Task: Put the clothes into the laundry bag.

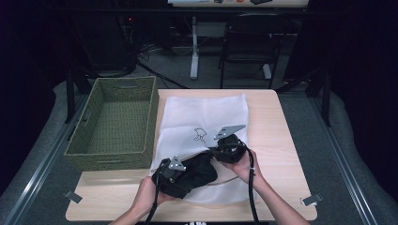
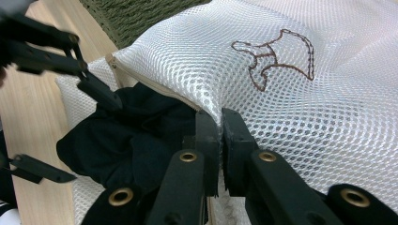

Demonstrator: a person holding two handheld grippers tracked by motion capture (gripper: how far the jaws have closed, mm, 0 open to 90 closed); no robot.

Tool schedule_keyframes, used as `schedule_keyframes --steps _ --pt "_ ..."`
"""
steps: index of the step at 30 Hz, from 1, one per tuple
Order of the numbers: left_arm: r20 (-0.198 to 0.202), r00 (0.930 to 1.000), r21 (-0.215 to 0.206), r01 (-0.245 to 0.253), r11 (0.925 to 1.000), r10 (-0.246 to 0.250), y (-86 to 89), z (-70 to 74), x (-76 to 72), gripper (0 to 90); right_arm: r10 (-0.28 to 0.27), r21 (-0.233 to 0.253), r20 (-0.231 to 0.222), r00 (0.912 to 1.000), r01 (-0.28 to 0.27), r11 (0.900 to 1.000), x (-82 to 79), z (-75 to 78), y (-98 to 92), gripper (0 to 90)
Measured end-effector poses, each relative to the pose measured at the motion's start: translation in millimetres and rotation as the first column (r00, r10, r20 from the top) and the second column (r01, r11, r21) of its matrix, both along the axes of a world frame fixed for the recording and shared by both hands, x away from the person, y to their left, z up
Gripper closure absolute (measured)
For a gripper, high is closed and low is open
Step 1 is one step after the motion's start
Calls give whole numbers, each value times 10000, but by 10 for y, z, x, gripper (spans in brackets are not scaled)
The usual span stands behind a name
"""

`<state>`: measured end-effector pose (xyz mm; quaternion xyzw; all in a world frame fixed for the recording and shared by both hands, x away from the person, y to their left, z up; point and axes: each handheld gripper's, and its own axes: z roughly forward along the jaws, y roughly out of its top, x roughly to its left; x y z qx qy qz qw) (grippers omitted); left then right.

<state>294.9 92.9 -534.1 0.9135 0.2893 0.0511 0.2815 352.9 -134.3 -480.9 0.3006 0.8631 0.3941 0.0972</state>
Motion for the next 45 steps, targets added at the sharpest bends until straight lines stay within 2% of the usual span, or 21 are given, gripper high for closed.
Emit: schedule_keyframes --steps 4,6,10,11,13,16,21,22,24,27,31,34,36,37,39,42,44,45 --pt "-167 9997 483 160 9987 -152 -79 -147 8 438 -5 25 -54 10000 5 10000 4 -6 -1 872" --pt "-104 9999 451 22 9990 -17 -100 -182 11 495 7 -6 -67 10000 -7 10000 3 -10 4 872" --pt "539 9985 325 -52 9995 34 -127 -180 -7 668 -22 19 -73 10000 22 10000 -2 -6 4 873" --pt "576 9983 252 -59 9997 44 -126 -173 -3 718 -16 53 -94 10000 16 10000 2 -7 0 873" --pt "773 9970 215 -14 9998 -3 -133 -156 1 772 -12 43 -112 9999 12 10000 5 -10 2 873" --pt "840 9964 -3 -121 9999 121 -141 -140 26 796 1 116 -101 9999 0 9999 4 -2 5 873" --pt "1298 9904 -359 -433 9984 476 -207 -93 122 806 -11 295 -155 9999 16 9996 11 21 10 874" --pt "1469 9867 -655 -607 9960 698 -243 -73 162 808 -19 354 -170 9999 25 9994 14 25 9 874" --pt "1807 9797 -778 -740 9942 871 -295 -55 200 808 19 542 -224 9997 -7 9985 18 41 10 874" --pt "1893 9778 -825 -752 9937 897 -381 -92 253 807 27 482 -201 9998 -18 9988 11 44 16 874" --pt "1507 9871 -579 -464 9972 546 -420 -169 256 738 -54 380 -290 9996 65 9993 28 5 -20 874" --pt "1202 9925 -476 -175 9987 231 -369 -109 221 602 -144 403 -326 9994 158 9991 35 5 -57 873" --pt "1105 9937 -379 -154 9992 195 -317 -49 184 505 -186 430 -321 9993 199 9989 33 10 -71 874" --pt "1059 9942 -467 -121 9988 170 -280 -18 162 467 -188 426 -321 9993 201 9989 33 11 -73 873" --pt "1084 9941 -400 -51 9992 94 -213 42 103 420 -182 431 -321 9993 196 9989 33 11 -74 874" --pt "1084 9940 -337 -92 9994 128 -117 77 21 404 -137 380 -283 9995 147 9992 34 10 -72 873" --pt "944 9955 -185 -74 9998 92 -82 35 -10 417 -156 396 -318 9994 169 9991 34 9 -67 873" --pt "753 9971 -96 -66 9999 73 -87 -7 -14 425 -138 398 -309 9994 150 9991 37 7 -63 873"
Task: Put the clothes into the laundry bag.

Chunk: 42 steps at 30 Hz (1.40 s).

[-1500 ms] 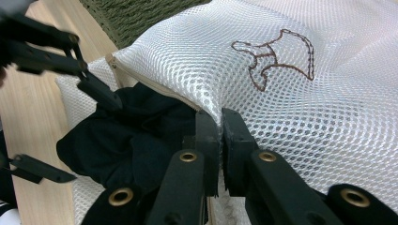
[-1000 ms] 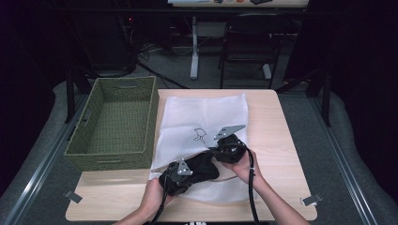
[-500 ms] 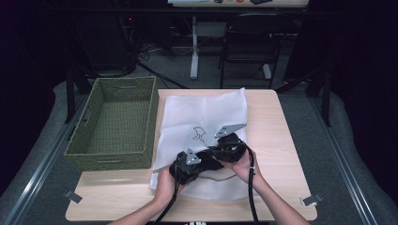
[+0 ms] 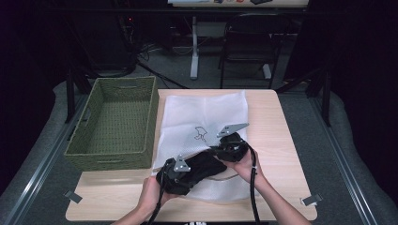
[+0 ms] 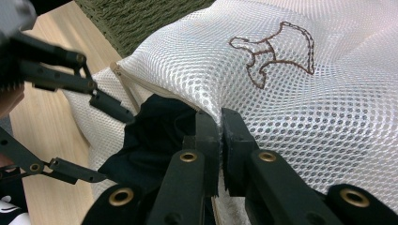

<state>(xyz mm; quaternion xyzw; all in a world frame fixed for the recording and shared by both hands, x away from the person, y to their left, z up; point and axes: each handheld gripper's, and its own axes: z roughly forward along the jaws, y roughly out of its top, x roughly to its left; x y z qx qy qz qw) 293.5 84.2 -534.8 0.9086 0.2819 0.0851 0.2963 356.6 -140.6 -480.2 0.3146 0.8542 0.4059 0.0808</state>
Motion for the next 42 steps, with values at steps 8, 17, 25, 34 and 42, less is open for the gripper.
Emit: schedule_keyframes --steps 8,17,25,34,42 --pt "901 9954 90 -344 9994 335 -140 -271 104 850 11 32 12 10000 -11 10000 -3 2 16 874" --pt "1036 9880 -999 -1042 9895 1145 -279 -147 362 852 -76 566 -72 9999 80 9984 17 66 -3 874" --pt "679 9956 -761 -599 9953 651 -188 -62 263 609 -222 325 -198 9996 228 9992 35 12 -55 873" --pt "493 9936 -527 -993 9937 1019 126 10 13 384 -269 294 -167 9995 274 9992 38 17 -61 872" --pt "200 9918 -132 -1256 9920 1259 -1 -206 152 353 -208 259 -170 9996 213 9994 38 9 -31 872"
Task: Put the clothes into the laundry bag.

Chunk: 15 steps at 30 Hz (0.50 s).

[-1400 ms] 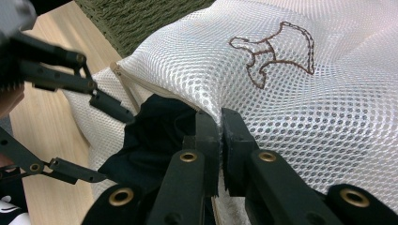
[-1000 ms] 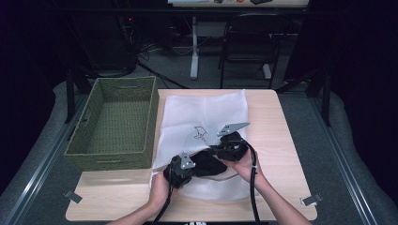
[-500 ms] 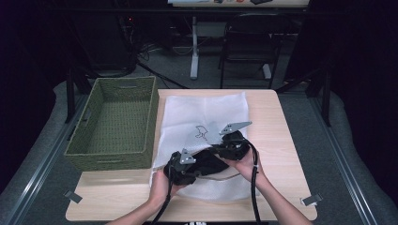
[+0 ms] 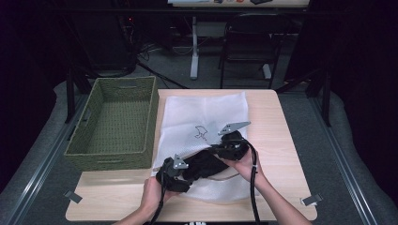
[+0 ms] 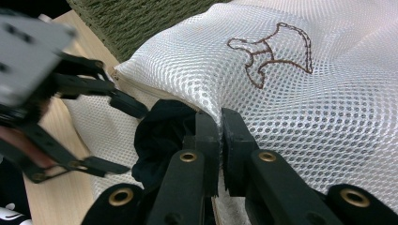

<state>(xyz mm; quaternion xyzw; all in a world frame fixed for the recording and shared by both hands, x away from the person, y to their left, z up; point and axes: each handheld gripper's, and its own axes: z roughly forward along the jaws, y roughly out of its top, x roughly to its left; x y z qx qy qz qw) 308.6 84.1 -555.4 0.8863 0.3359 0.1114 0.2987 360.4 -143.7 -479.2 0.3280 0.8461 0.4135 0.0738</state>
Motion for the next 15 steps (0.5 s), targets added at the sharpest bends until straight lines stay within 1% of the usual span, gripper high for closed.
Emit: schedule_keyframes --steps 1,2,4,5,6,8,9,10,11,14,15 --pt "-1 10000 76 21 10000 -21 -22 -29 18 383 -26 33 -44 10000 26 10000 -1 1 -2 873" --pt "92 9999 101 -53 9999 52 -46 -57 28 429 -29 44 -58 10000 30 10000 1 0 -3 873" --pt "123 9996 91 -240 9997 239 -74 -99 62 554 -22 78 -75 10000 22 10000 3 -3 -5 873" --pt "165 9993 -26 -337 9994 337 -77 -111 76 593 -12 93 -82 10000 13 10000 2 -5 -3 873" --pt "217 9992 -39 -340 9994 341 -84 -108 92 653 15 76 -47 10000 -14 10000 5 -6 1 873" --pt "328 9984 -256 -443 9987 452 -88 -92 111 765 24 125 -66 10000 -23 9999 5 -5 15 873" --pt "441 9978 -245 -475 9986 486 -95 -88 127 820 47 119 -87 10000 -46 9999 2 -1 23 873" --pt "509 9972 -301 -535 9981 550 -96 -84 142 841 75 113 -69 9999 -74 9999 0 2 32 873" --pt "448 9973 -356 -573 9977 589 -104 -84 168 849 83 111 -55 10000 -82 9999 -3 4 41 873" --pt "431 9963 -666 -711 9952 741 -123 -59 221 853 123 84 -47 9999 -122 9999 -12 10 55 873" --pt "537 9958 -725 -705 9949 745 -121 -39 233 852 107 97 -26 9999 -107 9999 -11 9 53 873"
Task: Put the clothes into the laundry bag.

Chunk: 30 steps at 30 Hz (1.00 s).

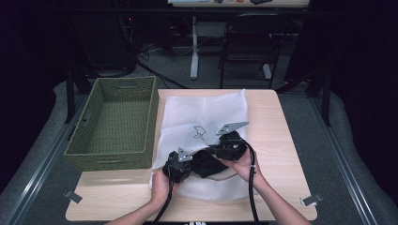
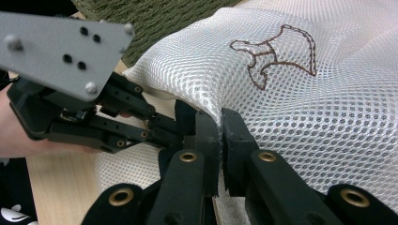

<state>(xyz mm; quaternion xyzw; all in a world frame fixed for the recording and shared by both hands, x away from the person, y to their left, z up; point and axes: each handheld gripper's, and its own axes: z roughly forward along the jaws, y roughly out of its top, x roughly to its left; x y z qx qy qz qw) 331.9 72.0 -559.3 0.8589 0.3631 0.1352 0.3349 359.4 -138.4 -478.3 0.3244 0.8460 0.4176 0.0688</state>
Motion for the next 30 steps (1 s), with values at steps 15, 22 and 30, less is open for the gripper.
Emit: schedule_keyframes --steps 15,22,30 --pt "-122 9967 -148 800 9967 -802 92 160 -194 490 -147 -20 -34 9999 147 9999 17 -11 -55 873" --pt "186 9911 58 1315 9913 -1315 -110 129 -295 354 -154 -43 -34 9999 154 9999 17 -13 -38 873" --pt "265 9877 244 1536 9878 -1543 -311 -86 -194 768 -109 89 -60 9999 110 9999 15 -8 -33 873"
